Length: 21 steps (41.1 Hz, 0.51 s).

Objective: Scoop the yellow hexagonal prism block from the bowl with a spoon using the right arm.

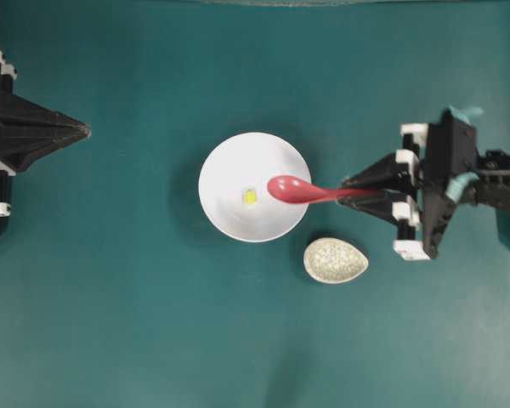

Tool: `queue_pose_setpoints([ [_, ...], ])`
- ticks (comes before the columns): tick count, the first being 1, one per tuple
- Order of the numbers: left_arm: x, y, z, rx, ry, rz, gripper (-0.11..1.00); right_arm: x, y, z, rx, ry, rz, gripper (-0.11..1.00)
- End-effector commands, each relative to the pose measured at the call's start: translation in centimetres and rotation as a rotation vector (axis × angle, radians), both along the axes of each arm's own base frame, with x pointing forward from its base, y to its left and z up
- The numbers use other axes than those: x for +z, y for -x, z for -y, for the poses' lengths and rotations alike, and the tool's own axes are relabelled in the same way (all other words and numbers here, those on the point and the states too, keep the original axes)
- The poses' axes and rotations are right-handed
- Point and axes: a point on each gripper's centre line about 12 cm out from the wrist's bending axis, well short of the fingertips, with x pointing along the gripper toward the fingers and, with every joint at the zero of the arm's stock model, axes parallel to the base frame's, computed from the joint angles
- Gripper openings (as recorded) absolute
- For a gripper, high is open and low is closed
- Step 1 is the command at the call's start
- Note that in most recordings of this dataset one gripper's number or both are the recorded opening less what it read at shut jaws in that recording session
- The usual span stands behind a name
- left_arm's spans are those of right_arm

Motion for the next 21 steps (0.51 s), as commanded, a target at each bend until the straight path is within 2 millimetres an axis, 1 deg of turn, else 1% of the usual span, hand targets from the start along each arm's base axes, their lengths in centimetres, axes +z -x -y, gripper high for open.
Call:
queue_pose_setpoints([
  [1, 1.1, -0.2, -0.1, 0.004, -0.003, 0.031, 0.02, 1.6, -1.0, 0.9, 0.003, -0.042, -0.018, 0.24],
  [10, 1.1, -0.2, -0.1, 0.004, 0.001, 0.026, 0.02, 3.3, -2.2, 2.2, 0.038, -0.136, -0.108, 0.24],
  [21, 1.0, -0.3, -0.1, 0.004, 0.003, 0.022, 0.02, 6.6, -3.3, 3.9, 0.082, -0.217, -0.164, 0.24],
])
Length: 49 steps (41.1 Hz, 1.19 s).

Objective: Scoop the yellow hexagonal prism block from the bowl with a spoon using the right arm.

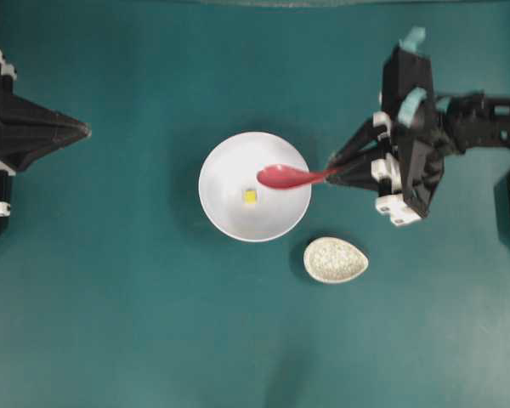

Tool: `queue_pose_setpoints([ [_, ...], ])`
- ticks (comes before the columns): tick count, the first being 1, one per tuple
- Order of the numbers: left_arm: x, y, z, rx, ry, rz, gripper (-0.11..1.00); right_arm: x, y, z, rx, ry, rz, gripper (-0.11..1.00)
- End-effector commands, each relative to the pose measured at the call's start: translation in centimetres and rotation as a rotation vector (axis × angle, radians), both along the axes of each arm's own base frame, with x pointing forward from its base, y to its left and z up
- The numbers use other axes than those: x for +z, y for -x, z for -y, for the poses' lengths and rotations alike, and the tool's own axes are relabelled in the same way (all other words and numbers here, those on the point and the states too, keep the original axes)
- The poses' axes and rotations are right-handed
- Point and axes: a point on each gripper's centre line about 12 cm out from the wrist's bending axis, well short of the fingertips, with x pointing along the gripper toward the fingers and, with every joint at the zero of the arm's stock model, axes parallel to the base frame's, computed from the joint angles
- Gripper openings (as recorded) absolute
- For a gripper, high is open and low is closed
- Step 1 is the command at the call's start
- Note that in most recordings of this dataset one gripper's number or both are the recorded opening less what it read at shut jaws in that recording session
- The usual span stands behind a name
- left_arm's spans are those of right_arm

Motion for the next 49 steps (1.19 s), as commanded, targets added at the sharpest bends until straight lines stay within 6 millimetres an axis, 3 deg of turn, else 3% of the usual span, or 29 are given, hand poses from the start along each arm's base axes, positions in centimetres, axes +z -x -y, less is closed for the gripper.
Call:
queue_pose_setpoints([
  [1, 1.0, -0.2, -0.1, 0.003, -0.001, 0.023, 0.02, 2.3, -0.7, 0.6, 0.016, -0.017, 0.019, 0.24],
  [8, 1.0, -0.3, -0.1, 0.003, -0.001, 0.017, 0.02, 3.4, -1.5, 1.6, 0.016, -0.088, -0.027, 0.24],
  [23, 0.9, -0.3, -0.1, 0.003, -0.001, 0.009, 0.02, 3.2, -4.1, 2.3, 0.024, -0.204, -0.241, 0.24],
  [32, 0.8, -0.3, -0.1, 0.003, -0.002, 0.003, 0.02, 2.9, -4.8, 2.7, 0.029, -0.175, -0.419, 0.24],
  [49, 0.8, -0.3, -0.1, 0.003, -0.003, 0.001, 0.02, 2.4, -7.3, -0.3, 0.157, 0.001, -0.539, 0.24],
])
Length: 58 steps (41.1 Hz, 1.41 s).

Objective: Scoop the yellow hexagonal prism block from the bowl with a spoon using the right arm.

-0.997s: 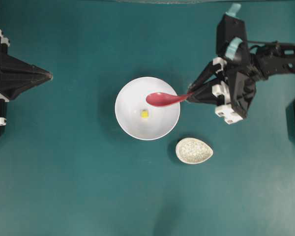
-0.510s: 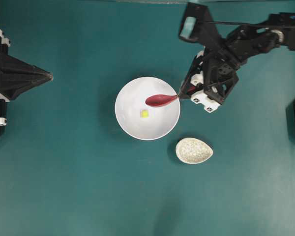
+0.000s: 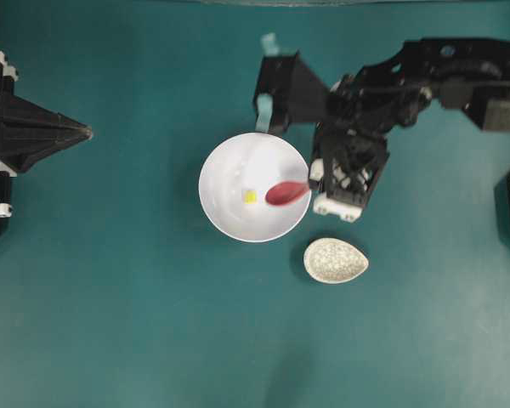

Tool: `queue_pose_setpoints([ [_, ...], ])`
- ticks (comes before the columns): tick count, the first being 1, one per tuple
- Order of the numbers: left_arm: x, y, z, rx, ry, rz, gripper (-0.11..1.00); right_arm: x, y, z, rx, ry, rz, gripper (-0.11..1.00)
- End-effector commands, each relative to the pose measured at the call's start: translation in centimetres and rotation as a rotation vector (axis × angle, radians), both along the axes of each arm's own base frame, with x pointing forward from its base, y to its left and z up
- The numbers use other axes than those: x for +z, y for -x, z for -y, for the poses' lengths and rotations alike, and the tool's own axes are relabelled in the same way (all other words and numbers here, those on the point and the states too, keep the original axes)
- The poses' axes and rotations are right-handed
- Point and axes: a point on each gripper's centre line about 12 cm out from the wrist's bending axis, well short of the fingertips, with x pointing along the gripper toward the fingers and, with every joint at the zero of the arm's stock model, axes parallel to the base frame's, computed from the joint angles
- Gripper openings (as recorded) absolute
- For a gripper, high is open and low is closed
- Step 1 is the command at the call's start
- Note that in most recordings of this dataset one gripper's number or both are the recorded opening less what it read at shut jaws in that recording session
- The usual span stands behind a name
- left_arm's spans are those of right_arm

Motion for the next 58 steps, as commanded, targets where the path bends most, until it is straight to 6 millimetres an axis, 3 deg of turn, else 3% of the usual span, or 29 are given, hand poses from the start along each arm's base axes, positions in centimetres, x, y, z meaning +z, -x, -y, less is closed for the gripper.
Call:
queue_pose_setpoints([
  [1, 1.1, -0.2, -0.1, 0.003, -0.005, 0.026, 0.02, 1.2, -0.5, 0.0, 0.013, 0.034, 0.032, 0.24],
  [30, 1.2, -0.2, -0.1, 0.002, -0.005, 0.029, 0.02, -1.4, -2.2, 0.4, 0.004, 0.060, 0.040, 0.24],
  [58, 1.2, -0.1, -0.1, 0.002, 0.000, 0.032, 0.02, -4.2, -2.4, 0.5, 0.001, 0.064, -0.001, 0.24],
])
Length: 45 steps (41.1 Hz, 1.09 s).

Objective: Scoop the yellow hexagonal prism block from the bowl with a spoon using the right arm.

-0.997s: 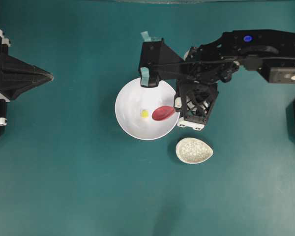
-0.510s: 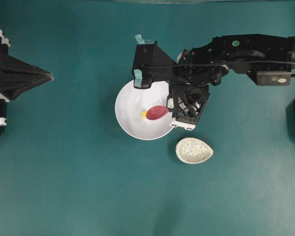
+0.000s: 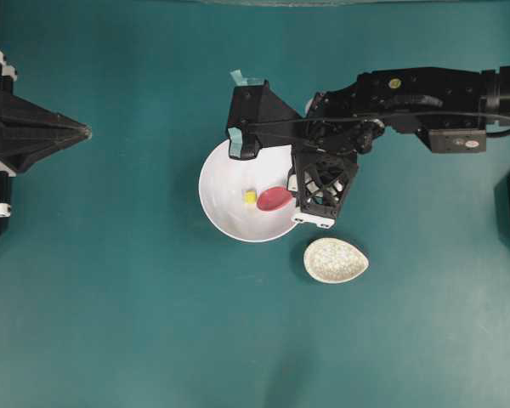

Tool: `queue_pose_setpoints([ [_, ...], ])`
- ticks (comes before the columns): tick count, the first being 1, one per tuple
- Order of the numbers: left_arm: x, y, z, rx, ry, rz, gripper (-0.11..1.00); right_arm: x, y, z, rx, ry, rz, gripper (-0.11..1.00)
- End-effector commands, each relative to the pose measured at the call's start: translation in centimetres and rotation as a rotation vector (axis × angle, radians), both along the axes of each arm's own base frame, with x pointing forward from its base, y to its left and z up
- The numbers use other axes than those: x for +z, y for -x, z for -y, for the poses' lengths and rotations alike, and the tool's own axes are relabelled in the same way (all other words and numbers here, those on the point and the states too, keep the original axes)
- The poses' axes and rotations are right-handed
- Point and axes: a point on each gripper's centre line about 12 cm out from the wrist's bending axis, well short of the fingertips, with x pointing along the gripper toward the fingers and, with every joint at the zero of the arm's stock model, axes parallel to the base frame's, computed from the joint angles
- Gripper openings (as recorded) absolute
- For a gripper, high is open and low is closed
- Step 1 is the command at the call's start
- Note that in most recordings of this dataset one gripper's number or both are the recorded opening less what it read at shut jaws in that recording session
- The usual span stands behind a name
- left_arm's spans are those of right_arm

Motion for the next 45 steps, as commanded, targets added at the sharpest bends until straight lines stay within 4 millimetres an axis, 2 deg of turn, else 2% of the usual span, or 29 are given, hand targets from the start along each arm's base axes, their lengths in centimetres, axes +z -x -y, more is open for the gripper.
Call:
queue_pose_setpoints([
  [1, 1.1, -0.2, -0.1, 0.003, -0.002, 0.028, 0.02, 0.7, -0.3, 0.0, 0.001, 0.008, 0.036, 0.24],
  [14, 1.1, -0.2, -0.1, 0.002, 0.001, 0.026, 0.02, -0.8, -0.5, 0.0, 0.004, 0.010, 0.019, 0.24],
  [45, 1.1, -0.2, -0.1, 0.002, 0.005, 0.025, 0.02, -1.3, -2.0, 0.9, 0.003, 0.096, 0.149, 0.24],
])
